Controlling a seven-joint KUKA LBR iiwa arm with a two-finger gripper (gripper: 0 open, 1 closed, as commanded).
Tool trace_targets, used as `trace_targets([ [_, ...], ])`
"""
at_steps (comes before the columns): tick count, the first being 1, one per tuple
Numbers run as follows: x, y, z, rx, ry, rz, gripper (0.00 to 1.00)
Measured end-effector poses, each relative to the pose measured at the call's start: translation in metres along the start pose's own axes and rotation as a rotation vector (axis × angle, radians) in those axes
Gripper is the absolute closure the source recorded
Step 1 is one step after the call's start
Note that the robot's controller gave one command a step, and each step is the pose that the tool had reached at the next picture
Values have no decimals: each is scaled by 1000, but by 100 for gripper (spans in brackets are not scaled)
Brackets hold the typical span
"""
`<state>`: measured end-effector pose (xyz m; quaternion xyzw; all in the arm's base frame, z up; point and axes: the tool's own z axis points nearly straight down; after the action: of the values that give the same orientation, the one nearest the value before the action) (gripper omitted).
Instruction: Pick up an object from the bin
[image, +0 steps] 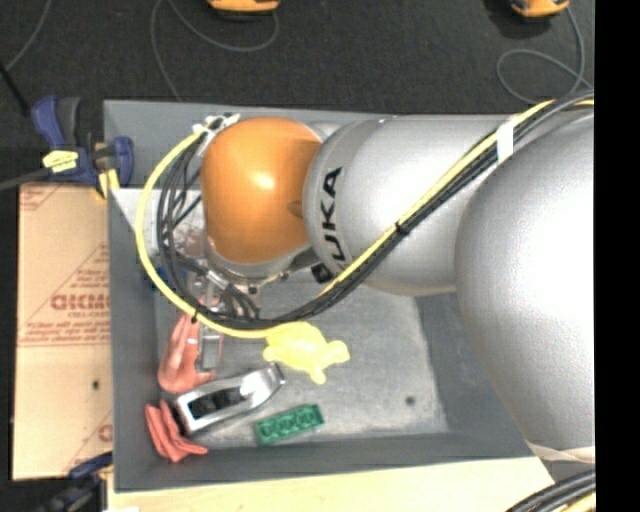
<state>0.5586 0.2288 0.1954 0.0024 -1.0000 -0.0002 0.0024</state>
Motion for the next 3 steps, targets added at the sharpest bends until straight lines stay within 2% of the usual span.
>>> trace_targets([
  [1, -2, -1, -5, -2, -8, 5, 0],
  [2, -19, -7, 35, -2, -16, -247, 0],
  [3, -32, -24, 60, 1, -9, -507, 0],
])
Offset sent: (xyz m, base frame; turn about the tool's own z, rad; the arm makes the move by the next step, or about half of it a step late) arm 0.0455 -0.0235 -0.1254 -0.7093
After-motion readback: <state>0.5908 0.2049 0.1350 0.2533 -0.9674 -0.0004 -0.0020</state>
